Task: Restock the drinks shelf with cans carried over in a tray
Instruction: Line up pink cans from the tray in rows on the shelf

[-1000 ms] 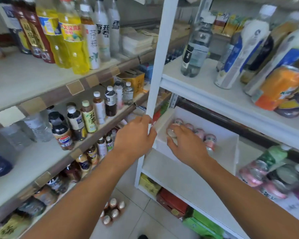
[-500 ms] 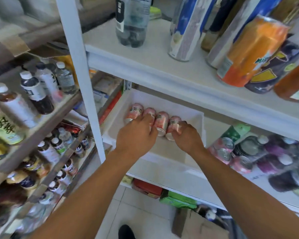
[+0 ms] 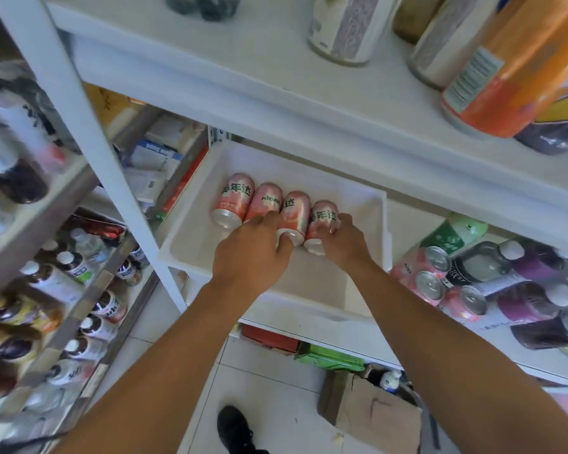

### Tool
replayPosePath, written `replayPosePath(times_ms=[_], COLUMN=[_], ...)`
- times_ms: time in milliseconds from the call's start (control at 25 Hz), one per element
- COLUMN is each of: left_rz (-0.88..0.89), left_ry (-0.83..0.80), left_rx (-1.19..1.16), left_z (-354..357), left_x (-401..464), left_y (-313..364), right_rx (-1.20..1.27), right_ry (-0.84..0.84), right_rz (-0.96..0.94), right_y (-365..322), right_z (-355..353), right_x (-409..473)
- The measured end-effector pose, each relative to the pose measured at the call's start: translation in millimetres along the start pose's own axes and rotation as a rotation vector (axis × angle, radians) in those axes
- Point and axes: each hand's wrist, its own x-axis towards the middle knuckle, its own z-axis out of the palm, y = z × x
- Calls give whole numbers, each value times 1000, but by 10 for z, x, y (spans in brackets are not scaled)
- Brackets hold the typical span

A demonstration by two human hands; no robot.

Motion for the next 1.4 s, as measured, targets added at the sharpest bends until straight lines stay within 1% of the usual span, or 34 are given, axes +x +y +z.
replayPosePath(times_ms=[160,400,480,600,840,1040,1240,1320,1400], left_rz=[-16,-53,-69,-79,-87,-120,-254,-298,-365], left_ry=[-19,5,10,24,85,178,268,334,375], left_rx=[0,4,4,8,9,-3,-20,-91,-212], left_z=[20,-79,-115,-174,-434,-788,-1331,-1588,-1895], left_x=[30,-35,-60,-113,-239,-524,-982,-1196,-1486], left_y=[8,7,23,59,155,-3,-290,-395,-551], right_rx=[76,219,266,361,457,496,472,472,474], right_ry=[-22,-88,-90,-75,-68,-227,-430,-487,-560], right_rz=[74,218,234,208,-1,-213,-429,-493,-583], right_y=[-6,-22,-17,14,-123,-508,-1096,-1342,-1639], right_z=[65,59,30,-1,-195,-311,-141,-35,78], right_x=[86,119,88,-49,-438,-883,-1503,-1761,-2123])
